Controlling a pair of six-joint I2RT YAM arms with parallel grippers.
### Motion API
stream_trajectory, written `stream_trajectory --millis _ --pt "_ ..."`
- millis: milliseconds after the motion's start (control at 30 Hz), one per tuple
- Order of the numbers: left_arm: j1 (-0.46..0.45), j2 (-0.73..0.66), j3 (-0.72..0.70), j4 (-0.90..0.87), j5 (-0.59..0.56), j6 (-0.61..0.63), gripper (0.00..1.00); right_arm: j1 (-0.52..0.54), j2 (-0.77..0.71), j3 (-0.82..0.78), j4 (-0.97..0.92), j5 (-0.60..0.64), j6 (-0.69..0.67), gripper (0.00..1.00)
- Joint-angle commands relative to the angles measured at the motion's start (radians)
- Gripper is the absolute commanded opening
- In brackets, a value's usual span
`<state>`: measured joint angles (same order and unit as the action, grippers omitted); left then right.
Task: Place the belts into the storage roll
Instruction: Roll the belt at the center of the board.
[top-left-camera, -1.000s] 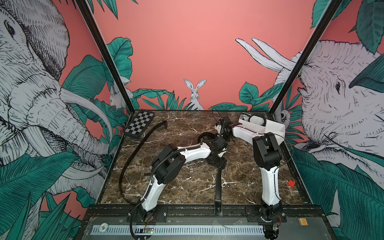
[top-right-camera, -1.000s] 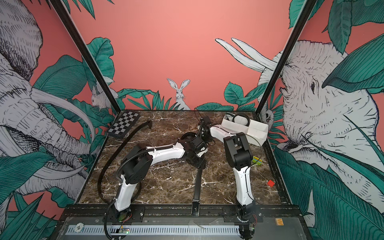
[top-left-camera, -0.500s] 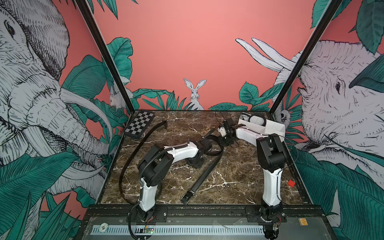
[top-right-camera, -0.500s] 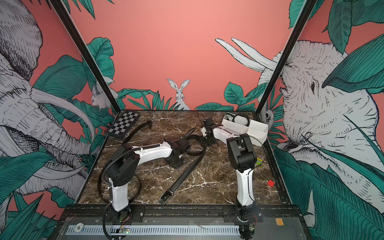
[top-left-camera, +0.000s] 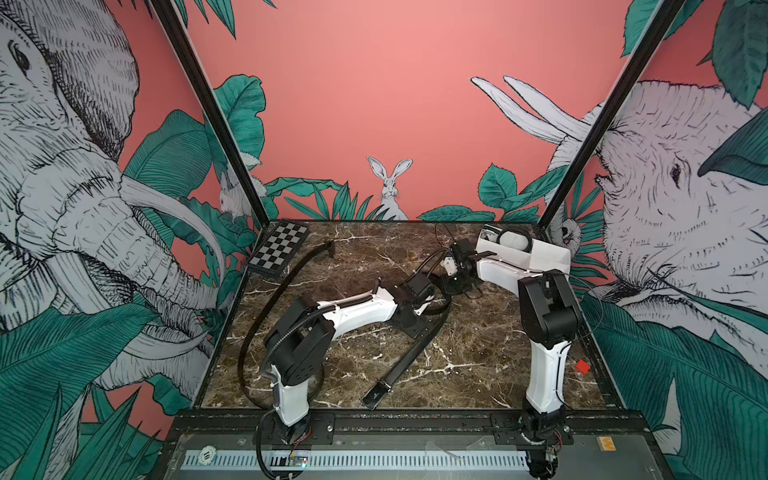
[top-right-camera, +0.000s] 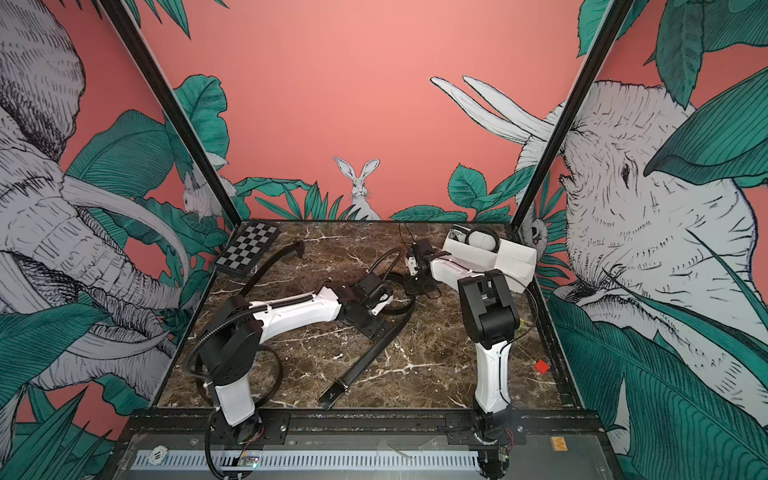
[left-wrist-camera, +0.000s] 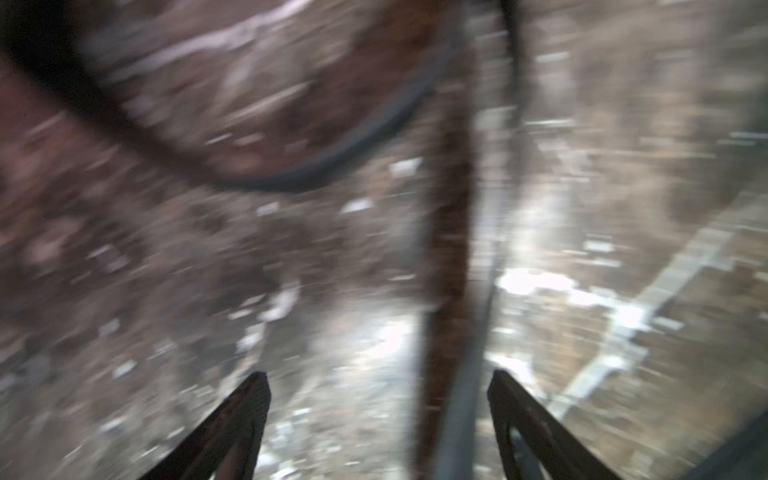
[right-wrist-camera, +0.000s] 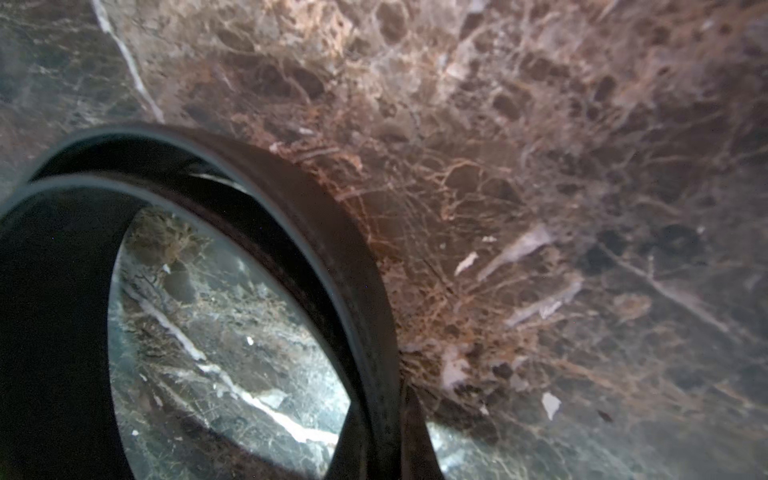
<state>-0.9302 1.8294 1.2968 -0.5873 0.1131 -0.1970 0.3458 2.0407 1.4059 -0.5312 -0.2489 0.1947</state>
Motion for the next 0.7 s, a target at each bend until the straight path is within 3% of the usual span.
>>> stream_trajectory --millis 0,133,233,300,400,467,500,667 --pt "0.003 0.011 -0.055 0.112 0.173 0.015 0.85 -0.007 0.049 -0.041 -0.116 0.031 0.009 0.00" --pt "0.003 0.060 -0.068 0.157 0.234 -0.004 0.78 -0.007 0.041 -0.036 -0.116 0.034 0.010 0.00" --pt "0.002 0.105 -0.051 0.127 0.225 -0.001 0.65 -0.007 0.041 -0.032 -0.121 0.038 0.009 0.00" --pt "0.002 0.122 -0.047 0.108 0.227 0.004 0.52 -0.007 0.043 -0.031 -0.126 0.042 0.008 0.00" --pt "-0.005 0.122 -0.059 0.079 0.219 0.009 0.25 -0.010 0.046 -0.036 -0.129 0.052 0.005 0.00" --pt "-0.007 0.095 -0.059 0.028 0.126 0.033 0.05 -0.013 0.041 -0.041 -0.129 0.044 0.007 0.00" --pt "-0.007 0.078 -0.053 -0.003 0.062 0.044 0.01 -0.013 0.041 -0.038 -0.137 0.045 0.008 0.00" --pt "0.002 0.019 0.028 -0.159 -0.374 0.173 0.00 -0.013 0.017 -0.066 -0.156 0.048 0.023 0.00"
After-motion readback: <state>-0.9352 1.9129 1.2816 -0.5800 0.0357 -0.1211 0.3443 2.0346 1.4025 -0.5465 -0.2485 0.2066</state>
